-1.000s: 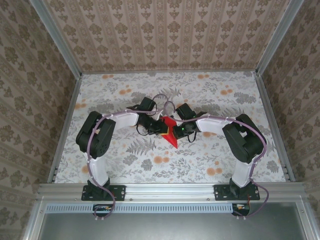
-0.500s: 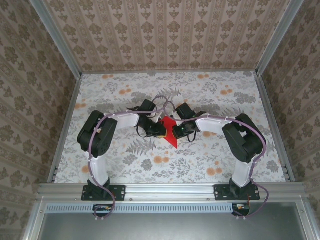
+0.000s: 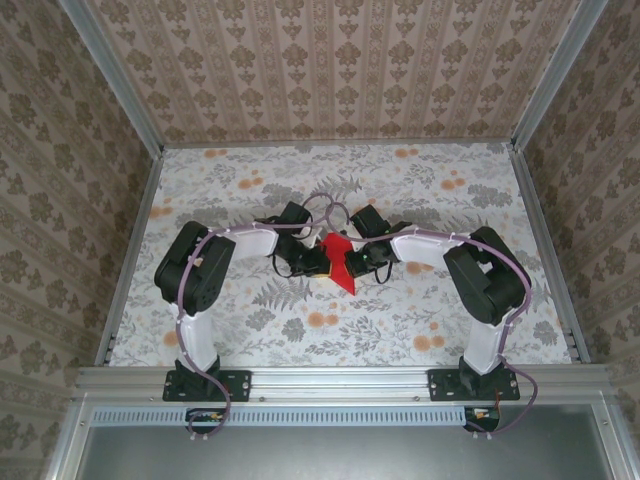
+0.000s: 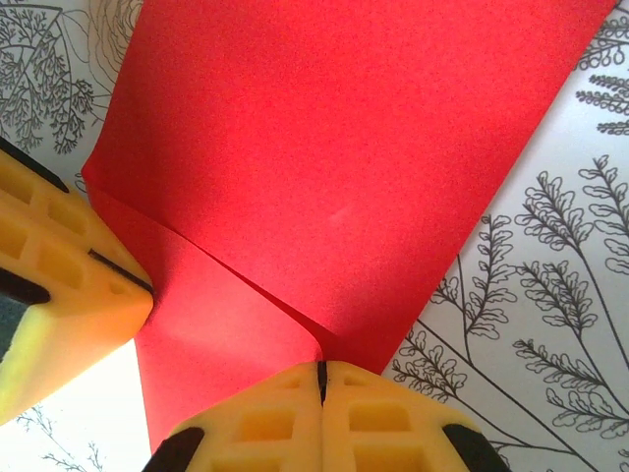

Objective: Fold a paper plane with a square sheet of paper (fold left side to right side)
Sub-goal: Third fold the triangle at the center of the table.

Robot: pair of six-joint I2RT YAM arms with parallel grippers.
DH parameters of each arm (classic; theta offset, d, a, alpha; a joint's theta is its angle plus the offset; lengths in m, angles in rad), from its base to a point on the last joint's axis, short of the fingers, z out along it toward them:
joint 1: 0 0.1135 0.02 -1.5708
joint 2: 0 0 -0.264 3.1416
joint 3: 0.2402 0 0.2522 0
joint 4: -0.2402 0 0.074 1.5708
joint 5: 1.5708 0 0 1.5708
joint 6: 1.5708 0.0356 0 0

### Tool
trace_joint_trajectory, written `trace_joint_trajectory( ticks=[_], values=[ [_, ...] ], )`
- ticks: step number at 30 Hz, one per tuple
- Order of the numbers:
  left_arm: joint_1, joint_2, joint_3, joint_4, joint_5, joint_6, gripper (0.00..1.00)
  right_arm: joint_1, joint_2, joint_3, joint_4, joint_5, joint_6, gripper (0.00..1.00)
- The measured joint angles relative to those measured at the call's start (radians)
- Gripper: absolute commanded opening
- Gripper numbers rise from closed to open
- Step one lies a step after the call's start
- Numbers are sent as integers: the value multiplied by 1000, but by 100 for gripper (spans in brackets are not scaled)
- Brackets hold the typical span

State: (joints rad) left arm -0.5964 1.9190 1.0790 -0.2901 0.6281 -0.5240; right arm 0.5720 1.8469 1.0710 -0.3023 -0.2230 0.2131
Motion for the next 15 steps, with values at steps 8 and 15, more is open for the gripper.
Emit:
trace_joint_trajectory(
  ticks=[8,15],
  values=[
    [1,0,-3,5,0,0,0,-24,-6,3,-3,-52,52,33],
    [2,0,-3,5,1,0,0,-73,-124,1,-38,-109,92,34]
  ],
)
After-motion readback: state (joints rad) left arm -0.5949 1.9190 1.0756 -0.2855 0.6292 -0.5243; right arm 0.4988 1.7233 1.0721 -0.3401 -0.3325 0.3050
